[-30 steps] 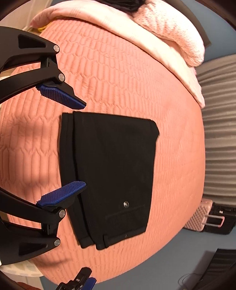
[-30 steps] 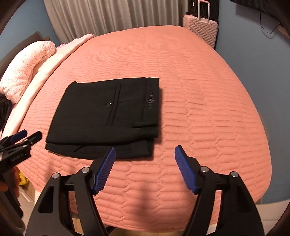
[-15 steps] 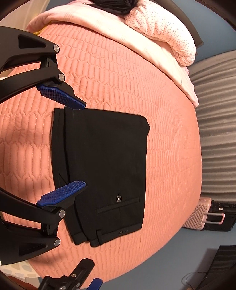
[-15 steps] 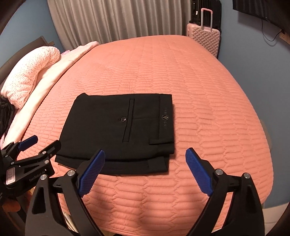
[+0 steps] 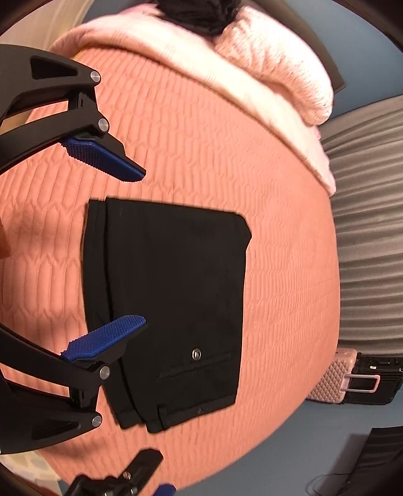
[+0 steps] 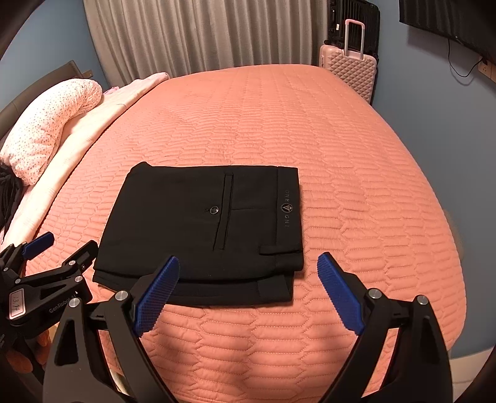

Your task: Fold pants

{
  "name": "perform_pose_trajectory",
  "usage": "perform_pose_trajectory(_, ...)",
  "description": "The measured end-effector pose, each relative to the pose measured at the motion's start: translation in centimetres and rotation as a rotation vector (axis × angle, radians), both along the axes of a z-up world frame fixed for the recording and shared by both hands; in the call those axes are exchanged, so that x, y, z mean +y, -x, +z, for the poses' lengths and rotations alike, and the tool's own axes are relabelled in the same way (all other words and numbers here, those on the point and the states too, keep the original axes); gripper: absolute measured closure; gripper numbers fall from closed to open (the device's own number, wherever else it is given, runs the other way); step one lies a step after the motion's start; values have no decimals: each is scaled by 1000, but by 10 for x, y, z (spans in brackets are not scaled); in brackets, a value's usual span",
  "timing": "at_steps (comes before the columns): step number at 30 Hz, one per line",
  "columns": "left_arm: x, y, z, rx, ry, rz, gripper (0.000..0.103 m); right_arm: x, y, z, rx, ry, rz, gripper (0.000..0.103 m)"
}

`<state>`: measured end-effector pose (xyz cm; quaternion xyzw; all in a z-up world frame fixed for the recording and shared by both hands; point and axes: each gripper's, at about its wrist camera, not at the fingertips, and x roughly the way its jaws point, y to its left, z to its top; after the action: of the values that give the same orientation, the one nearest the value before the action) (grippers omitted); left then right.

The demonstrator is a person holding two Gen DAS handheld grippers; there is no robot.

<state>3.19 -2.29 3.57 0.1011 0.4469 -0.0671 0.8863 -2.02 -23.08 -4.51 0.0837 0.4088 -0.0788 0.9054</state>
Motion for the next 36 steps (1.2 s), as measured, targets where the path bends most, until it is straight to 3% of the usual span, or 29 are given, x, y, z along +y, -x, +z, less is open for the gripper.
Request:
perform_pose_trajectory(19,-4,11,7,26,56,-43,17,8,8,6,-17,39,-1,14)
perform_pose_trajectory(36,-7,13,7,29,19,-55,17,7,16,13,-42,33,-34,14)
